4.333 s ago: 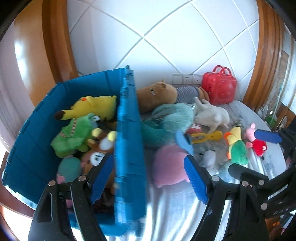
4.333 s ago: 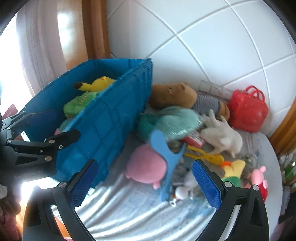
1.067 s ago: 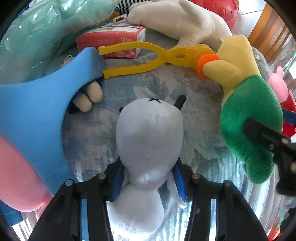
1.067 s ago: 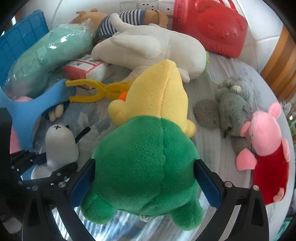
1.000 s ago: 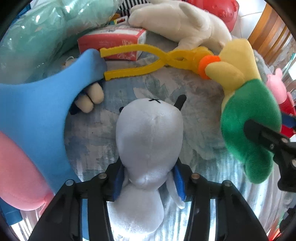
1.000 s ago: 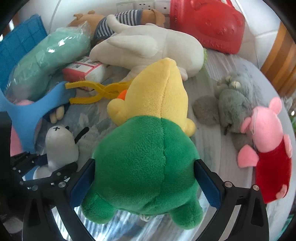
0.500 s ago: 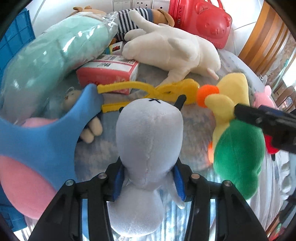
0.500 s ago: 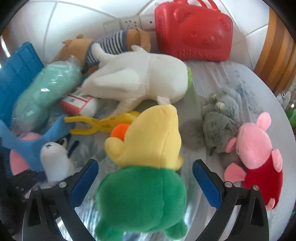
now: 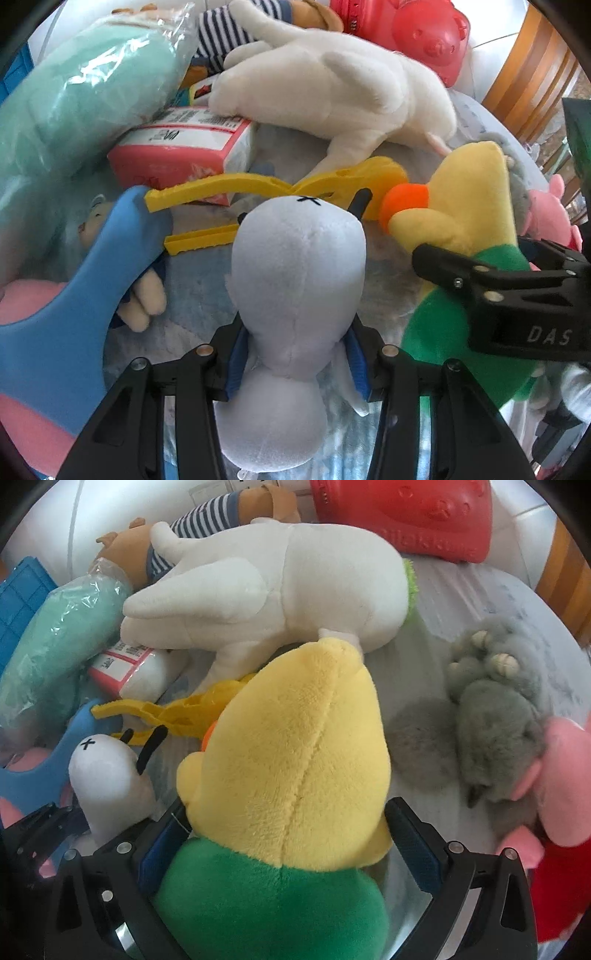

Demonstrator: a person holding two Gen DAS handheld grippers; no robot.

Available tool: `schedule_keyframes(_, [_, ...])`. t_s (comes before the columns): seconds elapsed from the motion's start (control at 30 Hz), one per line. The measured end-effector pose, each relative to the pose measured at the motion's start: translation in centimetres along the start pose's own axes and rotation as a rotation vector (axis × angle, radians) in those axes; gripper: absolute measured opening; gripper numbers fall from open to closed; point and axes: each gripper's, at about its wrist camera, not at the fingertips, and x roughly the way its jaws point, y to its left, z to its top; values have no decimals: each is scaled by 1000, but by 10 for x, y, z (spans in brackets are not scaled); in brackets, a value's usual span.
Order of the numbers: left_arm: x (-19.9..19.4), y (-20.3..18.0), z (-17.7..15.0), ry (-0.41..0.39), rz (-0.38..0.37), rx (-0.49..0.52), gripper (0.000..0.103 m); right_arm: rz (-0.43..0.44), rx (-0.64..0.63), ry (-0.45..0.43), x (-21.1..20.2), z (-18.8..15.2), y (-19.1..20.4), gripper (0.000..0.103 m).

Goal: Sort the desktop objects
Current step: 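Lift the white plush with the left tool while the right tool lifts the duck toward the crate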

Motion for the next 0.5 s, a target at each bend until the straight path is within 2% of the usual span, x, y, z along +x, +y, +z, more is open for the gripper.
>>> schedule_keyframes(0.17, [1, 5, -2, 7, 7, -18, 46, 6, -2, 30, 11, 3, -1, 103])
schedule_keyframes(0.3, [-13, 7, -5, -12, 14, -18, 46, 6, -17, -27, -8, -6, 5, 93])
schedule_keyframes(0.5, [-50, 7, -14, -59, 19, -21, 46, 13, -31, -72, -50, -23, 13, 89])
